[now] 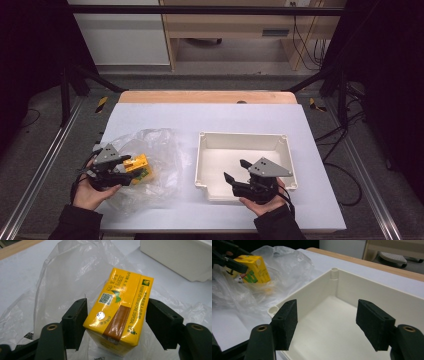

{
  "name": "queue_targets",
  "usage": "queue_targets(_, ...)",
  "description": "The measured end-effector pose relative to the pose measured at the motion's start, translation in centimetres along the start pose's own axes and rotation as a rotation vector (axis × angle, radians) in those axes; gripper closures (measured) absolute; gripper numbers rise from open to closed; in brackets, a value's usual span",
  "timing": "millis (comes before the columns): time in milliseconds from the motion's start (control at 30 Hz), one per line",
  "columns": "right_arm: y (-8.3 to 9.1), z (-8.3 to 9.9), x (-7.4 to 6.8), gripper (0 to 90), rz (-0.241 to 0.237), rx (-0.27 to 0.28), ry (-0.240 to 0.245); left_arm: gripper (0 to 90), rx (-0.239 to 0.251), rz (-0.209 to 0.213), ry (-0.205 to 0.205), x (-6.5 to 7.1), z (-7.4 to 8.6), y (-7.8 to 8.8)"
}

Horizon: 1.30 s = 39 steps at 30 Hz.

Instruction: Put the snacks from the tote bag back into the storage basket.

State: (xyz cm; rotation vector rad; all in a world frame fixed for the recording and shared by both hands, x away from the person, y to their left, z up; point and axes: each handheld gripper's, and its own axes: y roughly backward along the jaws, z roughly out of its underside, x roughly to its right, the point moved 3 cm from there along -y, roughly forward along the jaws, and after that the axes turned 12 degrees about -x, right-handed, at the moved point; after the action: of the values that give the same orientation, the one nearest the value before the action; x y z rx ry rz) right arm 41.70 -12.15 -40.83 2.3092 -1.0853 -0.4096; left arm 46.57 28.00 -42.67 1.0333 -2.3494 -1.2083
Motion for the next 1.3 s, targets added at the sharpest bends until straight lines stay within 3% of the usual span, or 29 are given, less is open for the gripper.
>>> queue_targets(267, -0.1, 0.6, 0.8, 33.5, 0.006, -0.021, -0.014, 39.4, -0.015, 0.012, -0.003, -0.1, 0.2, -0.2)
queue_targets(400, 0.0, 0.7, 1.1, 33.6, 0.011, -0.019, -0.022, 48.6, -0.021, 0.02, 0.003, -0.1, 0.3, 0.1)
queue_targets(667, 0.0, 0.9, 1.7, 33.5, 0.021, -0.024, -0.034, 41.7, -0.029, -0.003, 0.016, 0.0, -0.2, -0.5)
queue_targets(1000, 0.1, 1.1, 2.4, 32.9, 0.035, -0.022, -0.053, 47.8, -0.044, 0.026, 0.013, 0.0, -0.4, -1.1)
queue_targets(1300, 0.0, 1.2, 2.5, 32.8, 0.035, -0.027, -0.051, 50.0, -0.043, 0.004, 0.02, 0.2, -0.4, -1.1)
